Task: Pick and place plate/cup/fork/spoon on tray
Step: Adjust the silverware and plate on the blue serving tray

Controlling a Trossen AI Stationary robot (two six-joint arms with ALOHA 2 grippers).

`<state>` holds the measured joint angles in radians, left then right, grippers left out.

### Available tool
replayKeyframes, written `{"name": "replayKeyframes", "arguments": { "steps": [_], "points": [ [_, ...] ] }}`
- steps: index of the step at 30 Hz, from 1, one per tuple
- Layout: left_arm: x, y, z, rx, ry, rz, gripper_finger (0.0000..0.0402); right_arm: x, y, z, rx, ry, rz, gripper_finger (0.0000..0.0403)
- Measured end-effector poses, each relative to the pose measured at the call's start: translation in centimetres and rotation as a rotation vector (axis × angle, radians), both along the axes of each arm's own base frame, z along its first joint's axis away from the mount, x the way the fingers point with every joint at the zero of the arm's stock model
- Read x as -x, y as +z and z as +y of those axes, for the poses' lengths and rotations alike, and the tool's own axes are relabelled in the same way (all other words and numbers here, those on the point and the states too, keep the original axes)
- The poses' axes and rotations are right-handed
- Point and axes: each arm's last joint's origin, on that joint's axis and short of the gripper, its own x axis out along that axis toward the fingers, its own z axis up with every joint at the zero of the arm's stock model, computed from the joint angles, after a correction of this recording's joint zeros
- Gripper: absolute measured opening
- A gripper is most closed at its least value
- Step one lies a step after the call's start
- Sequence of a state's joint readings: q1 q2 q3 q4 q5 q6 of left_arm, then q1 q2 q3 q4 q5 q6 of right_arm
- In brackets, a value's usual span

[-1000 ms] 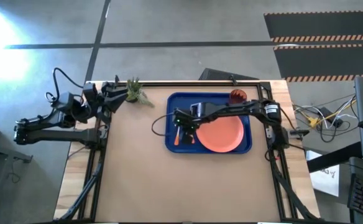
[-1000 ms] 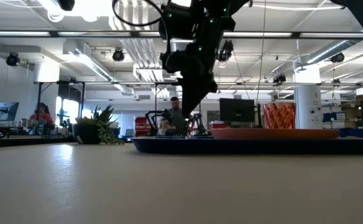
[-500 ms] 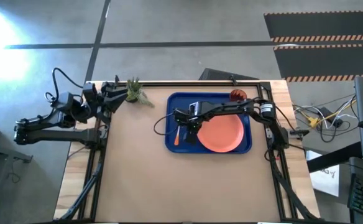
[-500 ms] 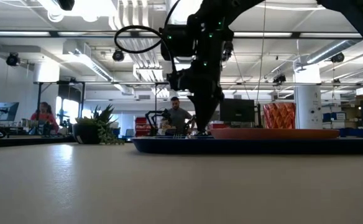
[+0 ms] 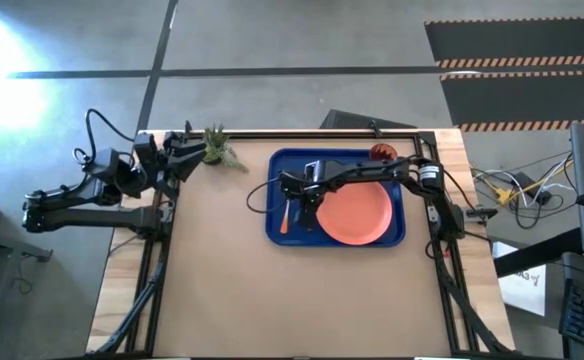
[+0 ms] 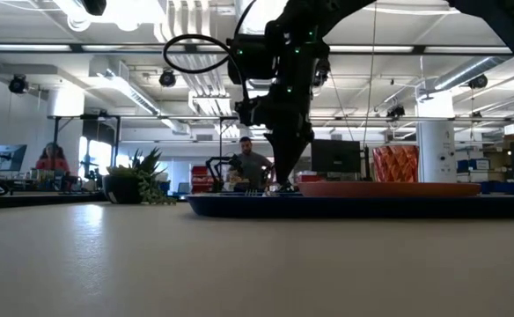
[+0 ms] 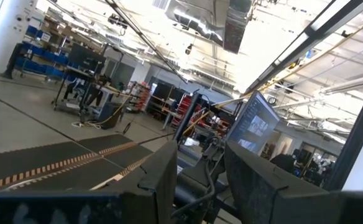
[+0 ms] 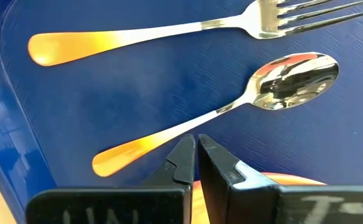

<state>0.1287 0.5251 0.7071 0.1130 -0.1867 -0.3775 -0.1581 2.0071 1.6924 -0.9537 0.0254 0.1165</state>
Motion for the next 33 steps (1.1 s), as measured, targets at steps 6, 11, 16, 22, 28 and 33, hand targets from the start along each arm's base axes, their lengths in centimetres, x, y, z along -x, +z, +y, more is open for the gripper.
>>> {"name": "replayKeyframes", "arguments": {
  "steps": [6, 11, 16, 22, 28, 33],
  "points": [
    [-0.12, -0.04, 0.02, 0.001, 0.0, 0.004, 0.0116, -0.01, 0.02, 0.03, -0.004, 0.001, -0.002, 0.0008],
    [-0.12, -0.04, 0.02, 0.002, 0.0, 0.004, 0.0116, -0.01, 0.02, 0.04, -0.007, 0.001, -0.003, 0.0008],
    [-0.12, -0.04, 0.02, 0.002, 0.0, 0.004, 0.0116, -0.01, 0.02, 0.04, -0.007, 0.0, -0.003, 0.0008],
    [-0.12, -0.04, 0.02, 0.002, 0.0, 0.004, 0.0116, -0.01, 0.02, 0.03, -0.007, -0.002, -0.003, 0.0008],
    [-0.08, -0.02, 0.01, 0.0, 0.0, 0.003, 0.0116, 0.07, -0.03, 0.15, -0.009, -0.004, 0.006, 0.0008],
    [-0.09, -0.03, 0.01, 0.0, 0.0, 0.003, 0.0116, 0.45, -0.61, 0.22, -0.01, 0.013, 0.033, 0.0008]
  ]
}}
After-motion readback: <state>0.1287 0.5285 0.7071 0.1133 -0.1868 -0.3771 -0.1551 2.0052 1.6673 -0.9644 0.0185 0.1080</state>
